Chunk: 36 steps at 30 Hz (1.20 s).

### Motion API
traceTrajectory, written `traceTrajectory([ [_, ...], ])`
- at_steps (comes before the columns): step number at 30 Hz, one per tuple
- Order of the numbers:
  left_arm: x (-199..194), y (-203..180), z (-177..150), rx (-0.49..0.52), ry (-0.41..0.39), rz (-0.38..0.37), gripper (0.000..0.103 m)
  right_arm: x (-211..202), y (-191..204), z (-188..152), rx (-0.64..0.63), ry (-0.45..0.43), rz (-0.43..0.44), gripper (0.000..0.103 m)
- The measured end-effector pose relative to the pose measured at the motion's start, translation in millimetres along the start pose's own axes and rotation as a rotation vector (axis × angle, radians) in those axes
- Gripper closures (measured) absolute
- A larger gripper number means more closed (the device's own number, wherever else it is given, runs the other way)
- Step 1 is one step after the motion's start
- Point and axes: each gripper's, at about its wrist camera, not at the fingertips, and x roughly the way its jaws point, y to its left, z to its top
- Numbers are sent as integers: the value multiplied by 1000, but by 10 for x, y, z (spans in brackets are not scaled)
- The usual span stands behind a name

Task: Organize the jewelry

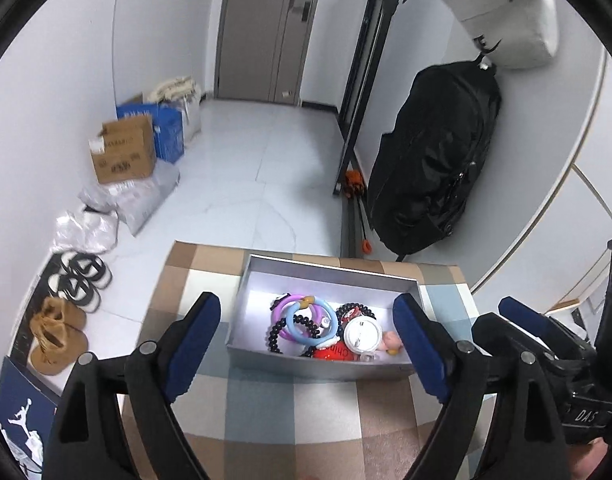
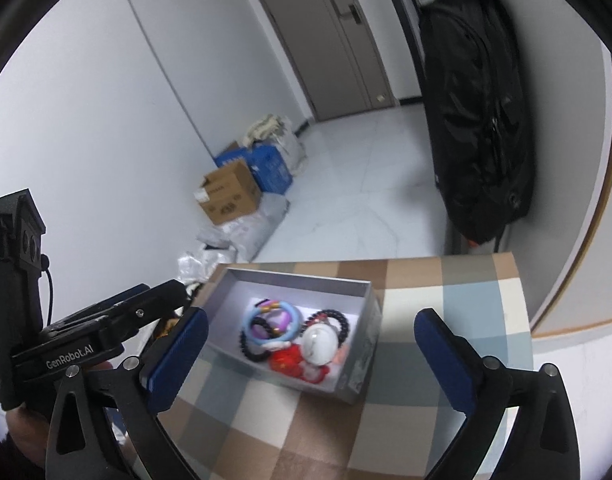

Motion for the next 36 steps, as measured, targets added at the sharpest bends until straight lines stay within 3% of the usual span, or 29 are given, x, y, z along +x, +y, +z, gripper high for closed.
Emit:
traceTrajectory([
  [7, -227, -5, -165, -5, -73, 26, 16, -389, 148, -215, -79, -108, 19, 0],
  [14, -388, -22, -295, -2, -109, 104, 16, -635, 168, -413, -99, -142, 12, 0],
  [17, -402, 0, -332, -22, -99, 95, 16, -722, 156, -477, -99, -160, 9, 0],
  [36, -420, -37, -430, -2, -102, 99, 16, -732, 211, -553, -133, -147, -10, 0],
])
